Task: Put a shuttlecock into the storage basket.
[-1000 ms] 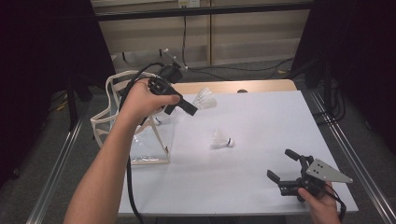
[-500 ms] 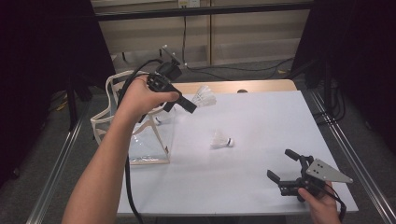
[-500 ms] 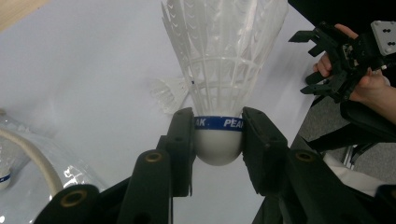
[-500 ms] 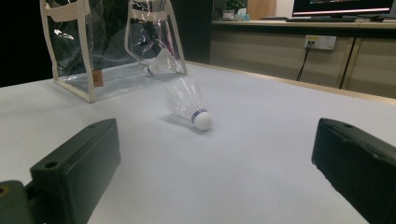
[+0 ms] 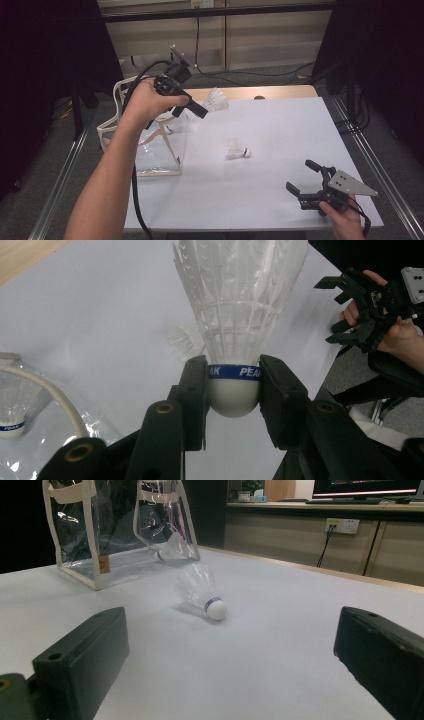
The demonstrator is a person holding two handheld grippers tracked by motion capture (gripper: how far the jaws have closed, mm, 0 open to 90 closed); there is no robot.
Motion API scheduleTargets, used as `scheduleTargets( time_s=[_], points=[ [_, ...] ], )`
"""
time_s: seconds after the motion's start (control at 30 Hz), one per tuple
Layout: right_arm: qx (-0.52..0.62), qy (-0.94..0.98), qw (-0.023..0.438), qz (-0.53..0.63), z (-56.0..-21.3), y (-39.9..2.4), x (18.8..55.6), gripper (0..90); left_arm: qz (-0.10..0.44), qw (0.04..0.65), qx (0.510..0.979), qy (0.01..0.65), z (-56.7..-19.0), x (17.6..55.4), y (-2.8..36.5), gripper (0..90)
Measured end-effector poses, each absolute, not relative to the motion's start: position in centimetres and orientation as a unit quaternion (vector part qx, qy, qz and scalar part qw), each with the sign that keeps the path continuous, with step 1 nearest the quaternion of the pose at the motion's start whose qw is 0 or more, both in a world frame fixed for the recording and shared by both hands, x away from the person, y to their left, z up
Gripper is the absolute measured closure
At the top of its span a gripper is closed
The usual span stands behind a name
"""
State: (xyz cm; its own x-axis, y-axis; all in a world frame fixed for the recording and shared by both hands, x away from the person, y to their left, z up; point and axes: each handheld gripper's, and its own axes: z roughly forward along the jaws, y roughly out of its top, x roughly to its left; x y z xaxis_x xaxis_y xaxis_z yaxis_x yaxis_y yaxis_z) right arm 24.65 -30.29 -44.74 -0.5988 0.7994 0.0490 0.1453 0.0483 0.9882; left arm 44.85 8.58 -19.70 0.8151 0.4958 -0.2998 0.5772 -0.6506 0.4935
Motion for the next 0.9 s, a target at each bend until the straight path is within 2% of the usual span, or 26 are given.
scheduleTargets(
  time_s=[0.9],
  points=[
    [0.353,0.669,0.278,0.592,-44.7,-30.4,24.7,0.7,-0.056,0.297,0.898,0.319,-19.0,45.3,9.7,65.5]
  ],
)
